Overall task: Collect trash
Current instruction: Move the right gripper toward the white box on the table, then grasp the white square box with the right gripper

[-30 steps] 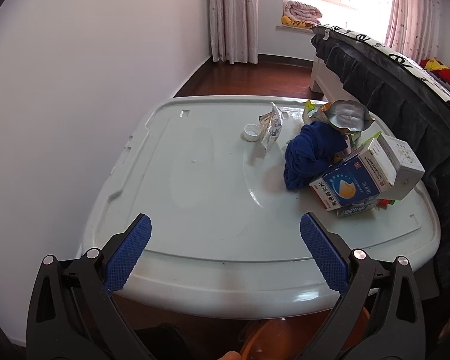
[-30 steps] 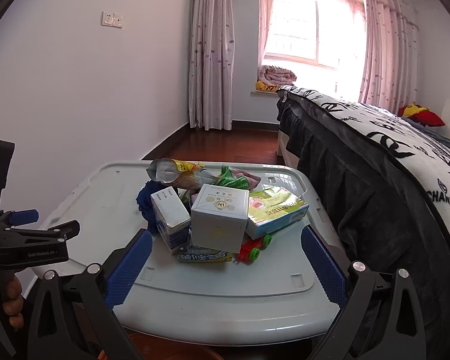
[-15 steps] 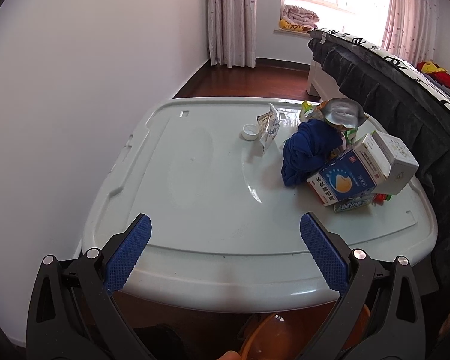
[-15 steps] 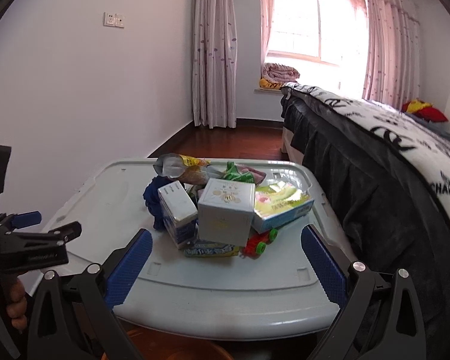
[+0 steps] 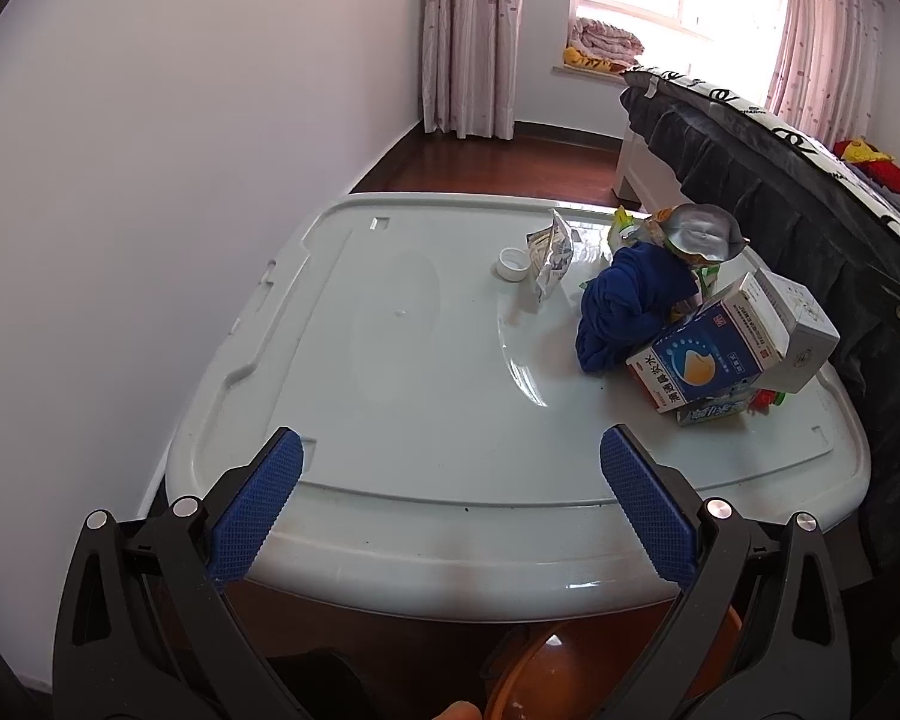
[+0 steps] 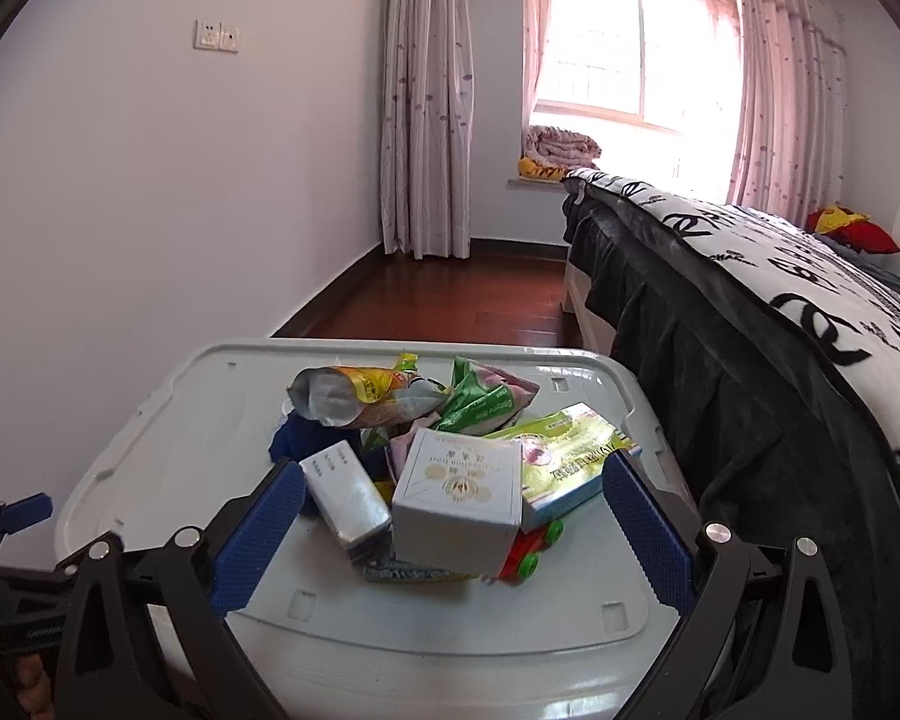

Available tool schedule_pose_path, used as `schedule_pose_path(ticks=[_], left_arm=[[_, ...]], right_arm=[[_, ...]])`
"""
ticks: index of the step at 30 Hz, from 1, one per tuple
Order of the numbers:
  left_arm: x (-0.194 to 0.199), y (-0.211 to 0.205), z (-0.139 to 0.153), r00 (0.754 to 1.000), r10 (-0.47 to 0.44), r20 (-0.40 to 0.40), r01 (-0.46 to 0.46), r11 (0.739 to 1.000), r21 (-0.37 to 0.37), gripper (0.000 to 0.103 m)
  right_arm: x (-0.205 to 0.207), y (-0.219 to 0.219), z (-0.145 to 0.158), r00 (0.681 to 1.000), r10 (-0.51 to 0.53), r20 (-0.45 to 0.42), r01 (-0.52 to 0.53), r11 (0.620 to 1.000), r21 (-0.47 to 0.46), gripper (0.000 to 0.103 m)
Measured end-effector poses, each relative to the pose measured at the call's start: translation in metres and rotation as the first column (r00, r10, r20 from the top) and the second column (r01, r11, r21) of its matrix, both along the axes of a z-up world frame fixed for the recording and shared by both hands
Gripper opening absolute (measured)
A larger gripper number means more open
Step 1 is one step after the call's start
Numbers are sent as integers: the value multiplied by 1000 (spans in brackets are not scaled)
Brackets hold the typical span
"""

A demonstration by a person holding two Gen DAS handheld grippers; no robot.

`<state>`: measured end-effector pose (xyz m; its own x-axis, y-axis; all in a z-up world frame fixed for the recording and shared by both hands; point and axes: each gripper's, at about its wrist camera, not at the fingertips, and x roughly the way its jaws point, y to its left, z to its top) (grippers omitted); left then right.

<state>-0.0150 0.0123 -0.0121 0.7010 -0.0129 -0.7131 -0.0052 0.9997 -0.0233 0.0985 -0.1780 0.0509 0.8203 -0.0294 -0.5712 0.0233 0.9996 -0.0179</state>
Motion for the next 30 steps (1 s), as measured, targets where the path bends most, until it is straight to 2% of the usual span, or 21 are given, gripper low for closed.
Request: schedule_pose_path(ticks=[4,12,25,27,29,30], left_arm=[[0,2,-1,1000,-6,2,6,1000,-9,97],[3,8,-4,1000,-2,-3,2,999,-34,97],[6,13,-9,1000,0,-20,-1,999,-52,97],[6,14,-9,1000,0,-20,-1,999,-52,97],[6,14,-9,1000,1,-21,-2,999,-53,97],[7,15,-9,1000,2,-21,-3,999,-52,97]], right_arm=[[27,-3,-1,999,-23,-42,23,1000,-4,98],[63,-8,-20,985,-45,-167,53,997,48,98],[85,-16,-44,959,-95,-266,112,992,50,98],[86,-17,-47,957,-89,-274,109,992,57,89],[87,-17,-50,954,-78,-291,101,993,64,69],[88,-17,-53,950,-68,-304,94,993,73,65]])
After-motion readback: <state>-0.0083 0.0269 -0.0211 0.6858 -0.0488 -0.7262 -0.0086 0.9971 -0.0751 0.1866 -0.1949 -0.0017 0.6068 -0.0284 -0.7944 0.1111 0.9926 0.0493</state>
